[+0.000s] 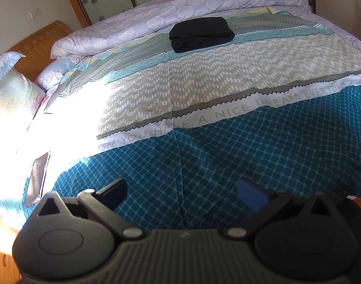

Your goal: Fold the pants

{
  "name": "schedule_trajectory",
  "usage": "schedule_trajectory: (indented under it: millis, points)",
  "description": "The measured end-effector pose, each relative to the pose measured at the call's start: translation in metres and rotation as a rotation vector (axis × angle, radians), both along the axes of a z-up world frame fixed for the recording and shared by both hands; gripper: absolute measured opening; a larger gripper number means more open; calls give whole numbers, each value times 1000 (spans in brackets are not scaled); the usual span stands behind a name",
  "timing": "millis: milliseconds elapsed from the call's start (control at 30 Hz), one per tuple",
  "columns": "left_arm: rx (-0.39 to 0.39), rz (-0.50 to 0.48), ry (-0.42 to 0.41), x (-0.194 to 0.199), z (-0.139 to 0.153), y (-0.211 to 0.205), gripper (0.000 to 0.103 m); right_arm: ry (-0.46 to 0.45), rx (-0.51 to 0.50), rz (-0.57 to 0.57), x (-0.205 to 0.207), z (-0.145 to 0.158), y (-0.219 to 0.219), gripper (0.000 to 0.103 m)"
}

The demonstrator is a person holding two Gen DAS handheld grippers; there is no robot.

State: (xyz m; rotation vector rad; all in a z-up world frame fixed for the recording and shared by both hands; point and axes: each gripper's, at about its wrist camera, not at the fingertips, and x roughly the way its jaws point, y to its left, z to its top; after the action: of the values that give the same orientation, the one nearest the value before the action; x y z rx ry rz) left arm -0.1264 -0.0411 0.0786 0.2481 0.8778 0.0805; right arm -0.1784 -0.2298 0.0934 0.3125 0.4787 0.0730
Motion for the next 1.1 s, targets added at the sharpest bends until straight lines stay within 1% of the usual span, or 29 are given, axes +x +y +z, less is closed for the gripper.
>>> schedule_trajectory:
  millis: [533,800,1100]
  points:
    - [-17,3,6,1,2,0,103,-11,-4,8,-1,1,1,99]
    - [-63,-11,15,3,11,-5,103,-38,2,12,-5,8,0,99]
    - [-96,-38,0,13,27,-16,103,-67,1,1,-7,14,-4,99]
